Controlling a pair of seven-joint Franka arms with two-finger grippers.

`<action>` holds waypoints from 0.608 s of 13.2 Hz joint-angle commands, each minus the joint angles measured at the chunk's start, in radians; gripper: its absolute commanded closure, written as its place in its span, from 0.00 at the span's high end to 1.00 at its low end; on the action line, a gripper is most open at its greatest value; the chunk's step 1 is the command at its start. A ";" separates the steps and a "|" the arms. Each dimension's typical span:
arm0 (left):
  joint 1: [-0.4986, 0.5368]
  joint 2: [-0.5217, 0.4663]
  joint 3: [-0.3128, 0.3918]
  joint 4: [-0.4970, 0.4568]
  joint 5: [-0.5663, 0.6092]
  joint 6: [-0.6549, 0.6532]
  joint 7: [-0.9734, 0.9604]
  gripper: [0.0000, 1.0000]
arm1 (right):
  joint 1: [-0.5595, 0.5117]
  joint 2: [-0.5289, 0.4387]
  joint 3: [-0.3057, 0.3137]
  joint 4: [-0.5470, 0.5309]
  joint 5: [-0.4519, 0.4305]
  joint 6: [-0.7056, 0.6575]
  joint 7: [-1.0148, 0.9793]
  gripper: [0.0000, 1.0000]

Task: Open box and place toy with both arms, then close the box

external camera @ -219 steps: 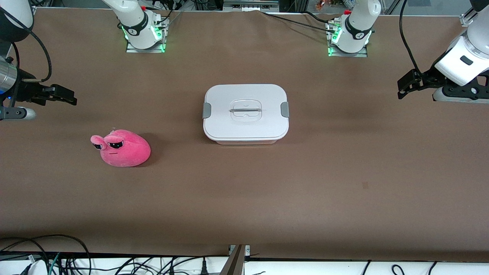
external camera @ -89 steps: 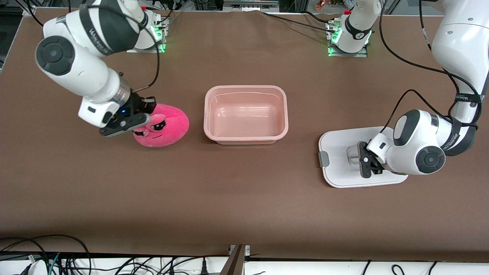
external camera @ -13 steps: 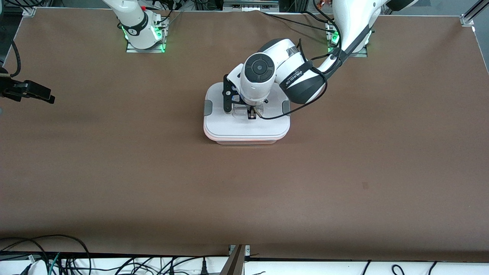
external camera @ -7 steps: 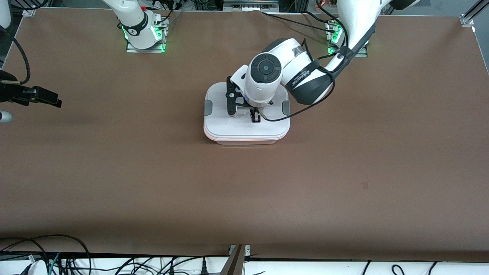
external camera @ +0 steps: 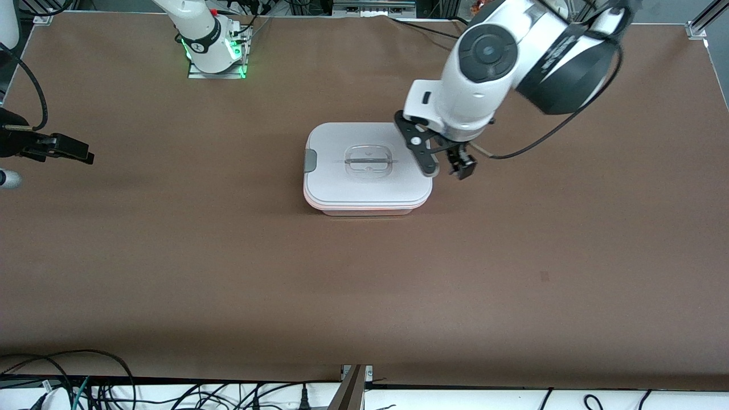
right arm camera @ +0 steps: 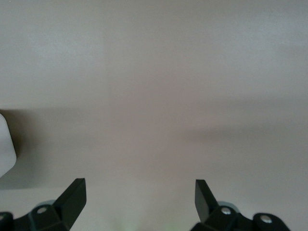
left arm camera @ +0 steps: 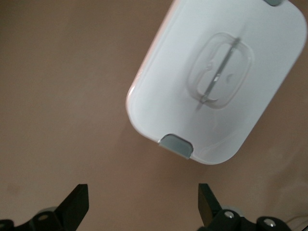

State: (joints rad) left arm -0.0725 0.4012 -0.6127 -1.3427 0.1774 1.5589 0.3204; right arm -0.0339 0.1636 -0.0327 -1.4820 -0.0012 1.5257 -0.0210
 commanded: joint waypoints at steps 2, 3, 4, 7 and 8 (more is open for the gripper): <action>0.130 -0.053 0.001 -0.016 0.010 -0.010 -0.043 1.00 | 0.008 -0.012 -0.007 -0.006 0.021 0.007 -0.004 1.00; 0.158 -0.067 -0.001 -0.015 0.054 -0.011 -0.041 1.00 | 0.009 -0.012 -0.007 -0.006 0.021 0.007 -0.002 1.00; 0.166 -0.079 -0.002 -0.015 0.088 -0.013 -0.052 1.00 | 0.009 -0.012 -0.007 -0.006 0.021 0.007 -0.002 1.00; 0.241 -0.163 0.033 -0.024 0.027 -0.046 -0.142 1.00 | 0.008 -0.012 -0.007 -0.006 0.021 0.007 -0.002 1.00; 0.235 -0.212 0.094 -0.048 -0.036 -0.046 -0.209 1.00 | 0.008 -0.012 -0.007 -0.006 0.021 0.007 -0.004 1.00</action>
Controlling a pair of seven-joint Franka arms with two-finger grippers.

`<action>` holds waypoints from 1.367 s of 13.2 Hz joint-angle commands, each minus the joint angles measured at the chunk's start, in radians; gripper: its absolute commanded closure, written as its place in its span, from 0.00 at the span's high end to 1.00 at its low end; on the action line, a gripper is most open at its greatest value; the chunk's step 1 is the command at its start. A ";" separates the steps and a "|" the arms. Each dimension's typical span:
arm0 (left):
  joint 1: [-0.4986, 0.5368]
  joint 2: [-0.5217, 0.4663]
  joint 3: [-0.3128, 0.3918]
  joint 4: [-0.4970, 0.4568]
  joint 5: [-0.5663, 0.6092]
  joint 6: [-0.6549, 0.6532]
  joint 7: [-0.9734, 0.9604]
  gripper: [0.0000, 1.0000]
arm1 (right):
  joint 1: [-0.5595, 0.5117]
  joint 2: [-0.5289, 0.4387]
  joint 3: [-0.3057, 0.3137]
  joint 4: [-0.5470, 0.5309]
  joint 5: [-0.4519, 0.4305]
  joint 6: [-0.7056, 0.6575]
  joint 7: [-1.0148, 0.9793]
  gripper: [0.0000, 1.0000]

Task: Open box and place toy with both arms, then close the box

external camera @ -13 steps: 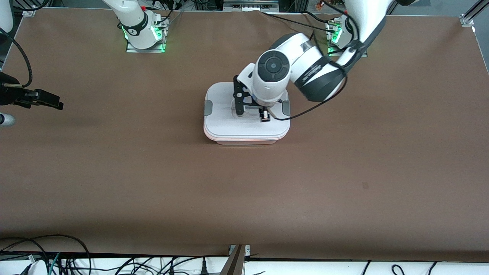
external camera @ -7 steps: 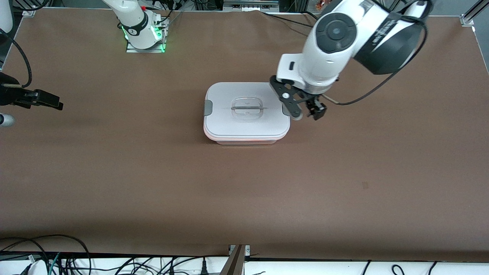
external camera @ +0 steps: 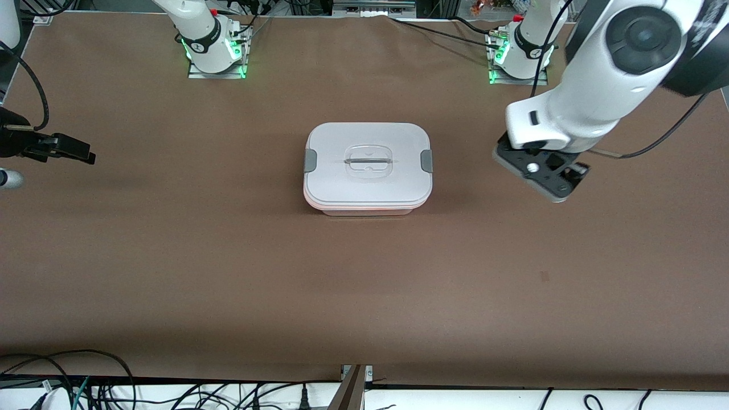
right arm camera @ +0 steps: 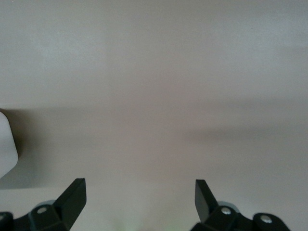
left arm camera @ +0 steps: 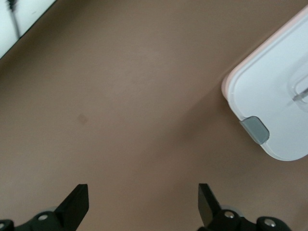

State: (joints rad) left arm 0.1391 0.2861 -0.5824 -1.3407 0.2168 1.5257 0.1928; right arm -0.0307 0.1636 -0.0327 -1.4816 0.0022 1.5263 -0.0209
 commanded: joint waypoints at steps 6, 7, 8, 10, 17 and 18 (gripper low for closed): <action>-0.162 -0.307 0.410 -0.309 -0.143 0.060 -0.177 1.00 | 0.006 -0.012 -0.006 -0.005 0.016 0.006 -0.001 1.00; -0.171 -0.333 0.415 -0.349 -0.143 0.080 -0.176 1.00 | 0.006 -0.012 -0.006 -0.005 0.016 0.006 -0.002 1.00; -0.182 -0.344 0.420 -0.360 -0.142 0.105 -0.180 1.00 | 0.006 -0.012 -0.007 0.007 0.018 0.006 -0.002 1.00; -0.179 -0.335 0.426 -0.356 -0.143 0.145 -0.164 1.00 | 0.006 -0.006 -0.007 0.020 0.018 0.005 -0.004 1.00; -0.184 -0.337 0.463 -0.382 -0.126 0.160 -0.176 1.00 | 0.006 -0.006 -0.007 0.018 0.019 0.005 0.001 1.00; -0.184 -0.337 0.476 -0.382 -0.148 0.160 -0.177 1.00 | 0.005 -0.006 -0.007 0.020 0.019 0.005 -0.001 1.00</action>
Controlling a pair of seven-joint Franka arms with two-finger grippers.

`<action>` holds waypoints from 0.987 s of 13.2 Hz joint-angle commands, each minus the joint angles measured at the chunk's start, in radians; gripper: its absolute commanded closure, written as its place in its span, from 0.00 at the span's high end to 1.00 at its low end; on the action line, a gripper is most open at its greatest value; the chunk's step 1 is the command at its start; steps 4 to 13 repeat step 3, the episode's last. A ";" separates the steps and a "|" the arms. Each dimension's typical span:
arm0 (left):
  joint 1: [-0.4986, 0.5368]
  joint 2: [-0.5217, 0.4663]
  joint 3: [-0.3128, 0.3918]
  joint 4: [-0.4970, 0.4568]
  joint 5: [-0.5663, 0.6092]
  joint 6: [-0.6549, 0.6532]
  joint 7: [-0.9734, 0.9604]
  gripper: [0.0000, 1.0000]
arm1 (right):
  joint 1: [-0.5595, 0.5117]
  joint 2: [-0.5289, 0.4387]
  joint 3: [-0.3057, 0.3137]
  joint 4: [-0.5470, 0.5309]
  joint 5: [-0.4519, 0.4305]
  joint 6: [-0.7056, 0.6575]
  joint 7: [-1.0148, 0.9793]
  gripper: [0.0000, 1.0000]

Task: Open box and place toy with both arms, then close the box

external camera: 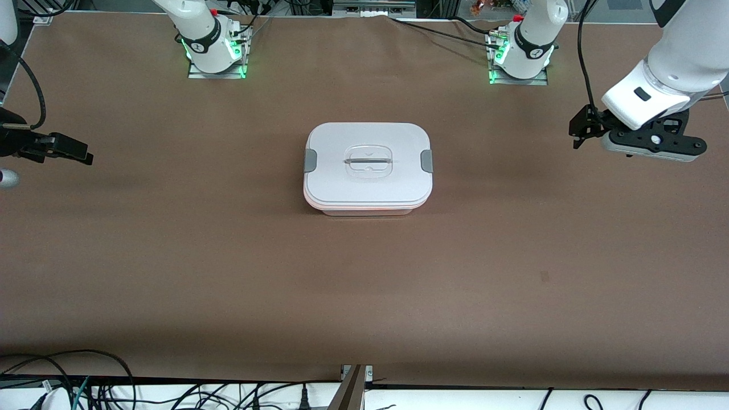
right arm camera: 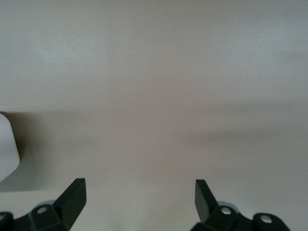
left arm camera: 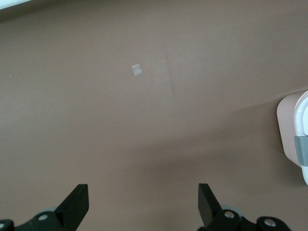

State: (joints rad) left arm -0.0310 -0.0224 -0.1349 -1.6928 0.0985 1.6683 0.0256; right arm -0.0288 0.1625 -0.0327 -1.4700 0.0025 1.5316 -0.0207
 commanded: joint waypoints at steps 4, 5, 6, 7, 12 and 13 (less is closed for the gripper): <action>-0.020 -0.028 0.073 -0.028 -0.062 0.018 -0.012 1.00 | 0.003 -0.005 -0.007 0.008 0.017 -0.001 -0.001 1.00; -0.020 -0.028 0.073 -0.028 -0.062 0.018 -0.012 1.00 | 0.003 -0.005 -0.007 0.008 0.017 -0.001 -0.001 1.00; -0.020 -0.028 0.073 -0.028 -0.062 0.018 -0.012 1.00 | 0.003 -0.005 -0.007 0.008 0.017 -0.001 -0.001 1.00; -0.020 -0.028 0.073 -0.028 -0.062 0.018 -0.012 1.00 | 0.003 -0.005 -0.007 0.008 0.017 -0.001 -0.001 1.00; -0.020 -0.028 0.073 -0.028 -0.062 0.018 -0.012 1.00 | 0.003 -0.005 -0.007 0.008 0.017 -0.001 -0.001 1.00; -0.020 -0.028 0.073 -0.028 -0.062 0.018 -0.012 1.00 | 0.003 -0.005 -0.007 0.008 0.017 -0.001 -0.001 1.00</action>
